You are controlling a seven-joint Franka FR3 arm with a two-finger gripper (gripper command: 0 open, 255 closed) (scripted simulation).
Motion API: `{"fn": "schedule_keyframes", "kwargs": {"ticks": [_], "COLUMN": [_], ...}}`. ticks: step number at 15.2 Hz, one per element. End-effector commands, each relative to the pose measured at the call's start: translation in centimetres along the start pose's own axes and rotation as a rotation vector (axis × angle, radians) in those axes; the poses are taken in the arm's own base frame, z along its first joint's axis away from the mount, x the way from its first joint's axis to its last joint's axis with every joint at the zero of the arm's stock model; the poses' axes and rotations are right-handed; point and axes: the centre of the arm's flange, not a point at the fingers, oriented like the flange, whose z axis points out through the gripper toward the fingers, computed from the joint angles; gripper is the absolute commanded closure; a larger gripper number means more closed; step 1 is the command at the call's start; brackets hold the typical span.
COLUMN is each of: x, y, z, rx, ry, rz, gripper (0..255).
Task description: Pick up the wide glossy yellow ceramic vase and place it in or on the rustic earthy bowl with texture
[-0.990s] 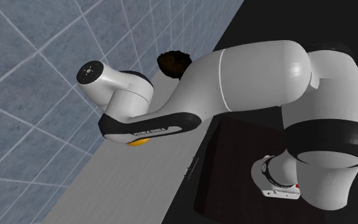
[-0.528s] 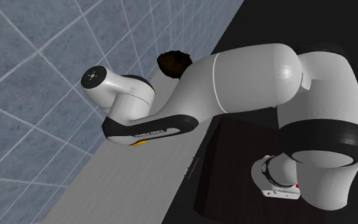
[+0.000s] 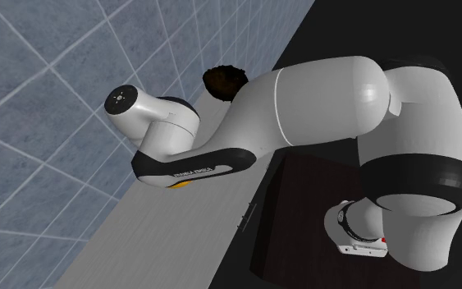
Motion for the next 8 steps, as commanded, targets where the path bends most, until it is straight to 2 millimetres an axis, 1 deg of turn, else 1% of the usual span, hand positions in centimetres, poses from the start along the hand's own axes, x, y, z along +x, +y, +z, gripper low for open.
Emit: {"fn": "schedule_keyframes", "kwargs": {"ticks": [1, 6, 8], "x": [0.0, 0.0, 0.0], "y": [0.0, 0.0, 0.1], "z": [0.0, 0.0, -1.0], "rx": [0.000, 0.000, 0.000], "ry": [0.000, 0.000, 0.000], "rz": [0.000, 0.000, 0.000], "gripper": [255, 255, 255]}}
